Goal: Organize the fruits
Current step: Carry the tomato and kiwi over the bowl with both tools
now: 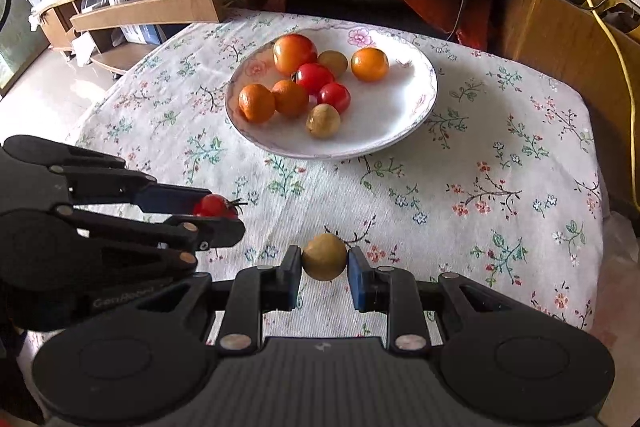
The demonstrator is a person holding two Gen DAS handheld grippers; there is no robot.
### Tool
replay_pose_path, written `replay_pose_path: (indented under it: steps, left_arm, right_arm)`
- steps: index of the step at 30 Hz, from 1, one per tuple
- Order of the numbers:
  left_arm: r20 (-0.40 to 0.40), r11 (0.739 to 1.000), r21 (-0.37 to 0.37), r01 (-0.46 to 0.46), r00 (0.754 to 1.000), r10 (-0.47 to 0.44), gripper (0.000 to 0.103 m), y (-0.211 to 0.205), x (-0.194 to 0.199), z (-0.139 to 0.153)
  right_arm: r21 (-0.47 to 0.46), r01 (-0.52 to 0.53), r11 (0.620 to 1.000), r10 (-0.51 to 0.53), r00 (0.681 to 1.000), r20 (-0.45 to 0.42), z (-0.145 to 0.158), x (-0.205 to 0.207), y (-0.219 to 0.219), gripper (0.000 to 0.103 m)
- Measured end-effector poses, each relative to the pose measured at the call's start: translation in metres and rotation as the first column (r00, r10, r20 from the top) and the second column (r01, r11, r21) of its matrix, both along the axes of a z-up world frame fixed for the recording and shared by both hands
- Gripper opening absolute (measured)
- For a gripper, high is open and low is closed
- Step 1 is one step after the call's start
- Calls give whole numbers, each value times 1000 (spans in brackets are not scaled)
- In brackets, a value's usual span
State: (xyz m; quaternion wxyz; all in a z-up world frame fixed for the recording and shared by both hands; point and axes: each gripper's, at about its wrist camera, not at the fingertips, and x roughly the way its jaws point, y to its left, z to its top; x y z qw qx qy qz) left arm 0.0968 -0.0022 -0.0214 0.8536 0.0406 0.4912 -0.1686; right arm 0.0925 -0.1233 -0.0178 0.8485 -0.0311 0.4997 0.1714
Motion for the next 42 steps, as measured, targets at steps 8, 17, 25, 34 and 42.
replay_pose_path:
  steps: [8,17,25,34,42]
  left_arm:
    - [14,1000,-9,-20,1000,20,33,-1,9,4]
    - [39,999,-17,-37,999,37,33,-1,25,14]
    - [58,998,-17,-52,997,53,33,-2,45,20]
    - [67,998,-11,-66,996,67,33,-2,59,20]
    - [74,998,0,-66,995,66,33,-4,66,20]
  right_arm:
    - [11,21,1000,-21,1000,10,4,8,0,26]
    - [9,43,999,-43,999,20,7,22,-1,26]
    - [28,78,997,-79,996,40,13,41,-4,26]
    - [33,97,995,-98,994,44,11,58,-4,26]
    - [36,108,993,-110,993,50,10,68,-5,26]
